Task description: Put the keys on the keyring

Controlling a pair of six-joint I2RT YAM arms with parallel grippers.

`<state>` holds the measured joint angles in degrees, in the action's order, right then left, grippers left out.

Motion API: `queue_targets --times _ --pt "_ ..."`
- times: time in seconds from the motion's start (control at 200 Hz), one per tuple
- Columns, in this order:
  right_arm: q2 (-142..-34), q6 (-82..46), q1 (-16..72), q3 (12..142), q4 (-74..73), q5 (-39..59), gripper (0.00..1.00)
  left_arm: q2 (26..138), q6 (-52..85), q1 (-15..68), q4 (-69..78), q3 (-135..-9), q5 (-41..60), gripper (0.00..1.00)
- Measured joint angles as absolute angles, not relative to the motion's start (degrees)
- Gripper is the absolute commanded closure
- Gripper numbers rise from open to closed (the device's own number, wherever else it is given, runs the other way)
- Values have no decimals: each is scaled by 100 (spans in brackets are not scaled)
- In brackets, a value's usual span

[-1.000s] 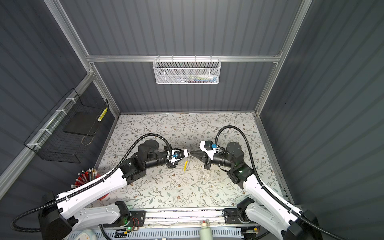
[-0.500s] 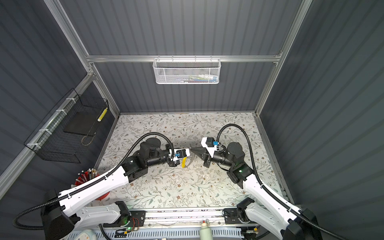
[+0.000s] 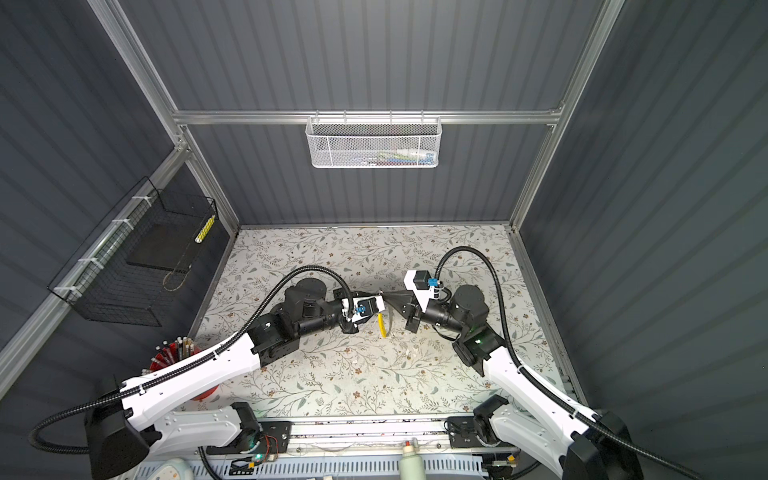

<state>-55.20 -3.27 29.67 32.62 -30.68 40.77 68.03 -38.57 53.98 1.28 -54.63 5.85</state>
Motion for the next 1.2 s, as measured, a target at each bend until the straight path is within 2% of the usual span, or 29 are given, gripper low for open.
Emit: queue_targets --times 0.305,0.755,1.201 --pt "-5511 -172 2939 3170 -3074 4167 100 6359 -3345 5015 200 -5330 878 70" --pt "-5411 -56 2934 3052 -3205 4401 100 6753 -2810 4899 78 -5546 2169 77" --pt "-5400 113 2880 2926 -3282 4447 100 6904 -2676 4862 -128 -5760 2458 99"
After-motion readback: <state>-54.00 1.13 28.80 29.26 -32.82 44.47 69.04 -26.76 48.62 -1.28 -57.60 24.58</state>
